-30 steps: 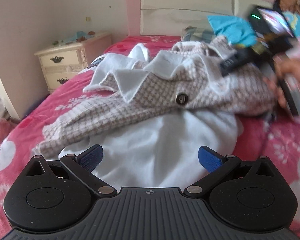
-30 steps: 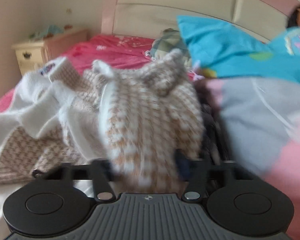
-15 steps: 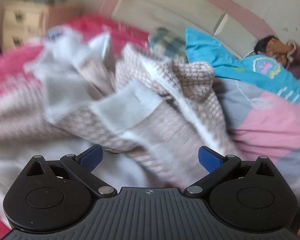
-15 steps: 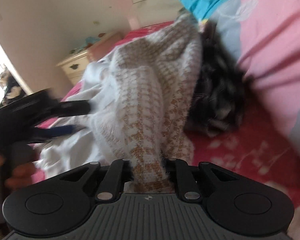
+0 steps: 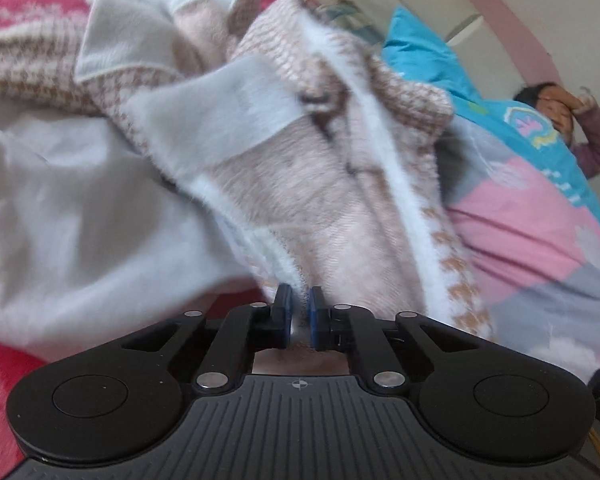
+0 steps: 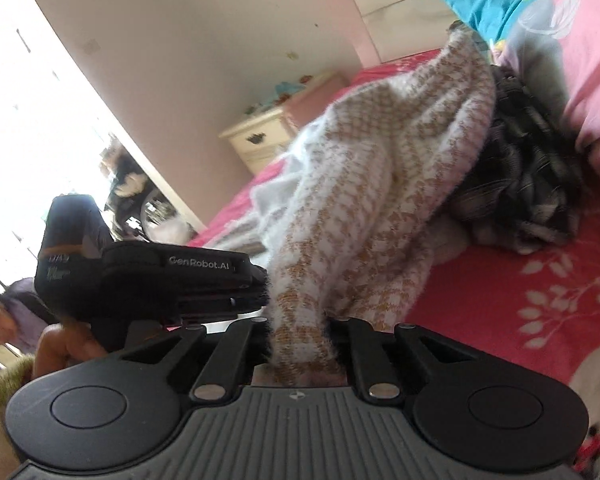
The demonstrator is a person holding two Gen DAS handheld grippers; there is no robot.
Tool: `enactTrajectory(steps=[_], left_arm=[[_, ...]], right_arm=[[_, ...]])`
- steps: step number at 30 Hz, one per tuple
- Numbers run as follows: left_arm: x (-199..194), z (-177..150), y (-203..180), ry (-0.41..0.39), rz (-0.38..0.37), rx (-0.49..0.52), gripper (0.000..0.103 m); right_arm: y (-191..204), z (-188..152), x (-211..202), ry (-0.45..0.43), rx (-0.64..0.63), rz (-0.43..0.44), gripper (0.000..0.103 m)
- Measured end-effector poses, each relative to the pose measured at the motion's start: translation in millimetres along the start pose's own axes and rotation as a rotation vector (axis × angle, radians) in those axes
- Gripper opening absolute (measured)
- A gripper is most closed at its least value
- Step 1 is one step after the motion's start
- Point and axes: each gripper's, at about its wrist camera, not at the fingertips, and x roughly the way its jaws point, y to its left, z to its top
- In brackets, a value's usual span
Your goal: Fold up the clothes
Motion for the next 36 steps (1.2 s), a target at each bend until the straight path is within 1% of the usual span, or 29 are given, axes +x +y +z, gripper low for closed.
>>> enactTrajectory(steps=[3, 6, 9, 11, 13, 16, 19, 20, 22, 23, 24, 25, 27, 28, 29, 31, 33, 35, 36], left_arm=[[-31.3, -14.0, -11.8, -0.046, -0.014, 0.052, 0.005], [-63.9, -32.1, -18.8, -0.061, -0.013, 0.087, 0.005], [-99.6, -55.1, -25.0, -0.071, -0.023, 0.111, 0.004], [-123.4, -71.9, -32.2, -0.085, -0.044, 0.124, 0.004], [-147.1, -88.8, -39.2, -0.093, -0.054, 0.130, 0.004], [-186.7, -126.4, -45.1, -0.090, -0.070, 0.107, 0.004], [-215.6, -159.2, -53.7, -0.050, -0.071, 0.109, 0.004], [-221.5, -171.0, -52.1, -0.026, -0.065, 0.100, 0.004], [-232.7, -195.0, -48.4, 0.025, -0.050, 0.081, 0.004], [-234.1, -209.1, -42.9, 0.058, -0.020, 0.078, 0.004], [-233.0, -222.0, -37.2, 0.088, 0.036, 0.087, 0.005], [-231.5, -231.8, -32.0, 0.112, 0.093, 0.095, 0.005], [-234.4, -242.2, -20.8, 0.125, 0.149, 0.086, 0.010], [-236.2, -246.3, -15.9, 0.127, 0.174, 0.082, 0.020], [-240.3, -243.7, -15.0, 0.105, 0.180, 0.081, 0.030], [-248.4, -238.7, -13.3, 0.060, 0.191, 0.079, 0.038], [-256.1, -233.3, -12.0, 0.016, 0.202, 0.079, 0.043], [-258.3, -224.3, -16.3, -0.025, 0.213, 0.105, 0.052], [-255.6, -220.6, -17.3, -0.036, 0.215, 0.123, 0.055]], right_arm=[[13.7, -8.3, -15.0, -0.011, 0.022, 0.047, 0.011], [31.4, -24.6, -37.4, -0.024, 0.053, 0.098, 0.011], [52.8, -46.5, -65.5, -0.036, 0.079, 0.136, 0.011], [69.2, -65.0, -87.2, -0.031, 0.104, 0.161, 0.011], [84.8, -82.9, -108.4, -0.018, 0.123, 0.184, 0.011], [106.4, -119.0, -141.2, 0.023, 0.195, 0.217, 0.011], [117.6, -160.1, -165.3, 0.090, 0.296, 0.217, 0.011], [116.6, -173.3, -170.5, 0.116, 0.330, 0.179, 0.011], [110.5, -197.8, -178.4, 0.170, 0.390, 0.063, 0.013], [105.6, -205.5, -182.7, 0.192, 0.421, 0.003, 0.013], [99.6, -210.6, -187.3, 0.211, 0.452, -0.057, 0.014], [92.2, -211.8, -193.5, 0.211, 0.488, -0.091, 0.015], [82.8, -203.2, -210.1, 0.162, 0.521, -0.113, 0.021], [82.4, -194.8, -215.8, 0.138, 0.504, -0.132, 0.023], [84.0, -184.6, -219.9, 0.116, 0.470, -0.156, 0.029], [89.5, -165.6, -224.7, 0.079, 0.398, -0.209, 0.037], [100.1, -149.7, -222.3, 0.056, 0.316, -0.274, 0.041], [117.8, -143.7, -226.2, 0.038, 0.231, -0.323, 0.041], [127.5, -141.8, -228.8, 0.029, 0.189, -0.346, 0.042]])
